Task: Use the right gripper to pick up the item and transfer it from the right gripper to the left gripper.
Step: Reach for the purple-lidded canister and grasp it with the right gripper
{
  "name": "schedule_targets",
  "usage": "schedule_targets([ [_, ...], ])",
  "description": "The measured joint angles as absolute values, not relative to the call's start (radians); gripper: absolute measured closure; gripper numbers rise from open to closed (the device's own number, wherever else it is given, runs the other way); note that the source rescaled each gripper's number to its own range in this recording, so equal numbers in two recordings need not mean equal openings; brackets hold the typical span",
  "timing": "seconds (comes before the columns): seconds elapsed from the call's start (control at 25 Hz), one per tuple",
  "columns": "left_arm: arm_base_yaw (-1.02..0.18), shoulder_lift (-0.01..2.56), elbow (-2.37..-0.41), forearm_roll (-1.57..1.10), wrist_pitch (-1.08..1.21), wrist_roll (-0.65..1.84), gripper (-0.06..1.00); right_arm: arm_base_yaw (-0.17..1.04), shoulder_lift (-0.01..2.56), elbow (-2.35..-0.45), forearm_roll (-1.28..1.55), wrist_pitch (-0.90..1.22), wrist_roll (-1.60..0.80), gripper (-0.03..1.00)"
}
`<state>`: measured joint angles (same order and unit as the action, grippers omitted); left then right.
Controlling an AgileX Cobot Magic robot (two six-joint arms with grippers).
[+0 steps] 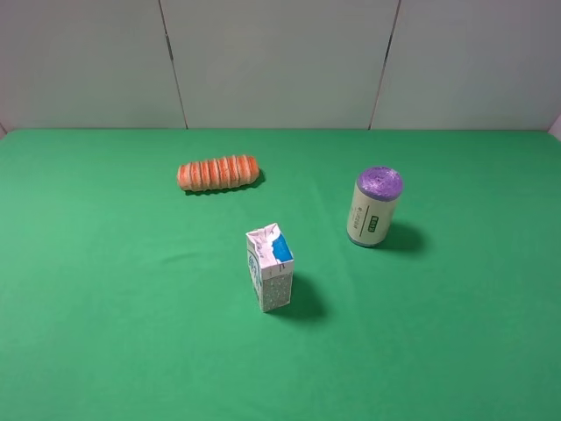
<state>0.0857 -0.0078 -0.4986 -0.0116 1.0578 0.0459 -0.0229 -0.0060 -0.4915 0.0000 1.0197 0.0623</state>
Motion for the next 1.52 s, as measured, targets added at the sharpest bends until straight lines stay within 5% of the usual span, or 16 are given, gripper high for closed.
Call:
schedule_targets([
  [1.52, 0.086, -0.008, -0.499, -0.012, 1.058, 0.046, 0.01, -0.023, -0.006, -0.492, 0.0, 1.019, 0.062, -0.03],
])
